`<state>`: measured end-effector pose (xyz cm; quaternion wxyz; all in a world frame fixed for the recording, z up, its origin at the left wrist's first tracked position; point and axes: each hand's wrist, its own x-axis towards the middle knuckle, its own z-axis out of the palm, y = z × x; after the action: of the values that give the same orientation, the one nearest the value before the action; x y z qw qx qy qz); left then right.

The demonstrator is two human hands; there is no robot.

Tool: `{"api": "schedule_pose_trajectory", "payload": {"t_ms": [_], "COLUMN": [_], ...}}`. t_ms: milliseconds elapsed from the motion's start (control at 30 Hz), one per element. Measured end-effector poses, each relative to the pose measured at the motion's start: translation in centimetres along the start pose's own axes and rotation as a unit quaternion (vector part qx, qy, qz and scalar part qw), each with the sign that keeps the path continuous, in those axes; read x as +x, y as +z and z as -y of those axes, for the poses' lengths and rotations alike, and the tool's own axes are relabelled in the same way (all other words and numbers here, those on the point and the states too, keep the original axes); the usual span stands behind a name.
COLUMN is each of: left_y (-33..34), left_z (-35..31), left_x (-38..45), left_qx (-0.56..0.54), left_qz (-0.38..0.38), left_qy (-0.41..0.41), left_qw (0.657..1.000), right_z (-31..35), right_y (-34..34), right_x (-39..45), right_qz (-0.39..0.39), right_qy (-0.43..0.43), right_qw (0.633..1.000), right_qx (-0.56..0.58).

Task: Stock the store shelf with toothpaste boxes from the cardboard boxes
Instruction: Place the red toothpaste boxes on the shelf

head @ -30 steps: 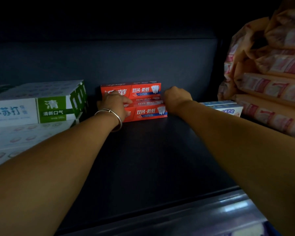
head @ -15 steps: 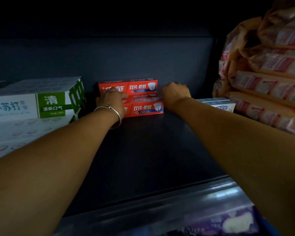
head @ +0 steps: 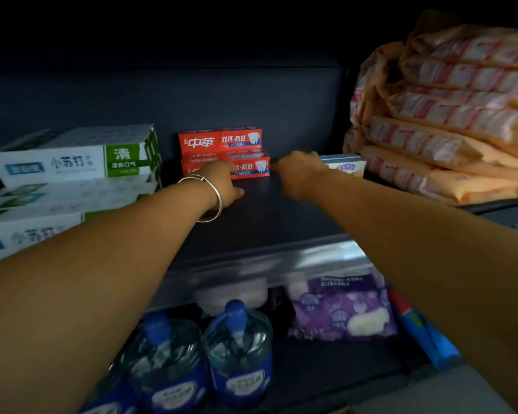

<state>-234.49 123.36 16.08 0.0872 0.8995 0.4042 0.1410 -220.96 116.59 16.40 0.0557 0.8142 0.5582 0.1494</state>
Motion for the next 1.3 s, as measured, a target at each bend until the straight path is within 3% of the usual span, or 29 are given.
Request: {"api": "schedule_pose_trajectory", "payload": {"t_ms": [300,533,900,1300], "left_y": [-1.1,0.6,10.9,23.7], "left_z": [-2.6,-4.5,-3.7,0.1], "left_x": [-11.0,-18.6,-25.7,-28.1], "left_qx": [0.014,0.032,0.093,0.088], "left_qz": [-0.036,0.01,0.127,0.247], "left_qy": [0.037,0.052,0.024,0.014], "left_qw": [0.999,0.998,0.987,0.965], "right_z": [0.7,1.8,5.1,8.7], "right_y": [-3.1,-1.5,8.8,21.0], "right_x": [-12.0,-20.3,-27.7,-29.9], "right_qz": [-0.003,0.057,0.195,0.278], "right_qy": [0.001,-0.031,-0.061,-0.122], "right_qw": [1.0,0.997,0.977,0.946], "right_qx": [0.022,0.049,0.063,0.117]}}
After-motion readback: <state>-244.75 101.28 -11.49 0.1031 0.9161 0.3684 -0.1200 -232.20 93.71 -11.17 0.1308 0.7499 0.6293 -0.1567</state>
